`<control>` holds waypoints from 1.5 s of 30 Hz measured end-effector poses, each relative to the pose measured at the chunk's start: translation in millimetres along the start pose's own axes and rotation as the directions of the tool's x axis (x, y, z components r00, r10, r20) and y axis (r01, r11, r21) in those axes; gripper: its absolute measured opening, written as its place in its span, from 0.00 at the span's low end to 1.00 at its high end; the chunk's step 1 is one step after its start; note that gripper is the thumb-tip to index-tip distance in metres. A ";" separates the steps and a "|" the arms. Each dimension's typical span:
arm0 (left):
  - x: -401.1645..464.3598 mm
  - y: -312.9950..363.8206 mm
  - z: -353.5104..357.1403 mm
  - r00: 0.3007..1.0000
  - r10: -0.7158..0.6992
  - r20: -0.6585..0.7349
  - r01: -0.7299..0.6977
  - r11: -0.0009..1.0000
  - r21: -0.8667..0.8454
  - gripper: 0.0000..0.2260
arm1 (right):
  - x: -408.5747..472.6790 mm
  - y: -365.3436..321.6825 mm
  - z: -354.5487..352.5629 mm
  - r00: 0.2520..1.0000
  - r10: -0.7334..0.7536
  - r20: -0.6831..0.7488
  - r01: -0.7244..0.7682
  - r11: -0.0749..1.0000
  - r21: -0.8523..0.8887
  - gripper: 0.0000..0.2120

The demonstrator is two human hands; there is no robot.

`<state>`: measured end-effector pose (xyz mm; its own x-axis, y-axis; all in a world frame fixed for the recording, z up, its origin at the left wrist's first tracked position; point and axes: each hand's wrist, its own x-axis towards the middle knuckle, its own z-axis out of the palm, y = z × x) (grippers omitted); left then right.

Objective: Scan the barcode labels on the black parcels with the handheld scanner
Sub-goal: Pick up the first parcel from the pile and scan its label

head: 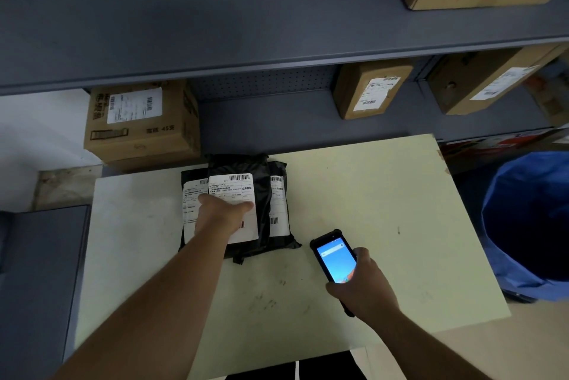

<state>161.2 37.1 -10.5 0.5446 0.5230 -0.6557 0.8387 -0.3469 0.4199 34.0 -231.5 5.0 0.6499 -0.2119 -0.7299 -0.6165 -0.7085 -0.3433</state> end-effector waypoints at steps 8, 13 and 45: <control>-5.5 11.1 -5.2 1.000 0.008 0.023 -0.006 0.998 -0.065 0.42 | -3.4 0.6 -15.9 0.999 -0.014 -0.029 0.014 1.000 -0.008 0.36; -9.3 7.2 -15.8 0.989 0.037 0.146 -0.005 0.977 -0.214 0.14 | -13.3 -5.7 -33.3 0.997 -0.064 -0.046 0.062 0.997 -0.045 0.31; -57.1 22.2 -89.8 0.940 0.339 0.042 -0.284 0.845 -0.454 0.23 | -118.4 -125.8 -75.0 0.925 -0.347 0.155 0.375 0.900 -0.221 0.23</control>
<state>149.4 69.5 92.6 0.7957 0.3412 -0.5004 0.5571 -0.0883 0.8257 68.0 -167.7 179.0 0.7461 0.1540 -0.6477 -0.2135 -0.8661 -0.4519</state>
